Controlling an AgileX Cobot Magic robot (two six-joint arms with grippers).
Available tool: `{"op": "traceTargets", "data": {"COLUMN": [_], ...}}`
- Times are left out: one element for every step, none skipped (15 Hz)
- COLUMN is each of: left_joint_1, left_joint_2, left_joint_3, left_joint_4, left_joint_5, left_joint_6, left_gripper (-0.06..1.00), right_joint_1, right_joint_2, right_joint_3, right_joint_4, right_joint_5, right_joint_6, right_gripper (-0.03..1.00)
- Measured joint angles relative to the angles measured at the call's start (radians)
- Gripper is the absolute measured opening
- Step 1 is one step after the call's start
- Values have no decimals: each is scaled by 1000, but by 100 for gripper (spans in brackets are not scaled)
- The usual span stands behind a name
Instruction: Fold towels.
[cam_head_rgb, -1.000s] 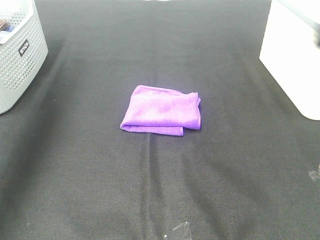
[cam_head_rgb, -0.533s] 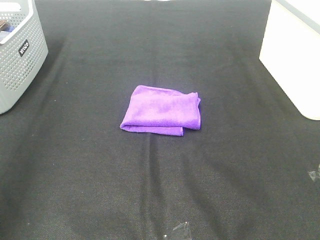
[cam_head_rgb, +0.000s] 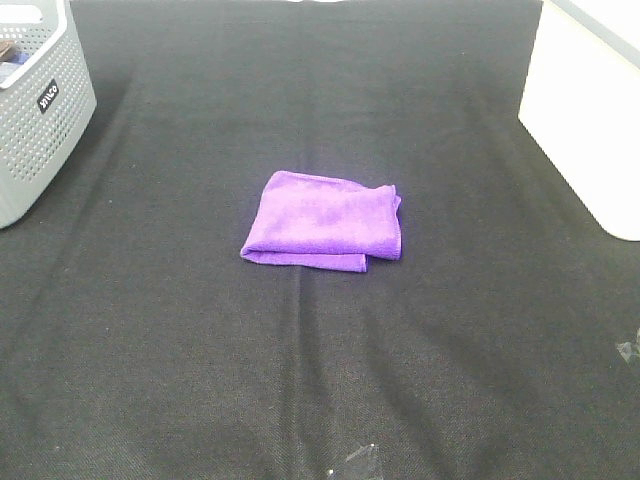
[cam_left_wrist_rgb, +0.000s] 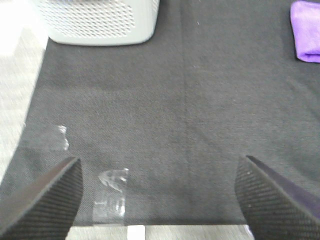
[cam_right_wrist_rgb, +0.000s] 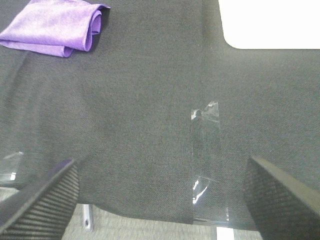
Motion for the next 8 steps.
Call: {"op": "traceTargets", "data": {"left_joint_1": [0,0,0,0,0,0,0,0], "left_joint_2": [0,-63,-74,-74,-74,-74,-74,-74], "left_joint_3": [0,32,50,61,62,66,76,98], "left_joint_4": [0,-3,-6,-9,-10,-14,-21,-41], "left_joint_5": [0,2,7,9,0,-18,-47,-91], "left_joint_6": [0,0,0,0,0,0,0,0], "left_gripper": [79,79,79,79,79,79,79,78], "right_joint_1": [0,0,0,0,0,0,0,0], "right_joint_2": [0,-49,-58,-59,-59,-59,-59,-59], "right_joint_3": [0,38,58,65,69,73,75,78], "right_joint_4": [0,0,-2,-5,-8,-18,-34,-38], "right_joint_5": [0,-19,-26,-32,-50,-54,-55,-55], "right_joint_6": [0,-1,-1,-1,-1,0,1,3], "right_gripper": [85,85,85,85,85,85,85,85]}}
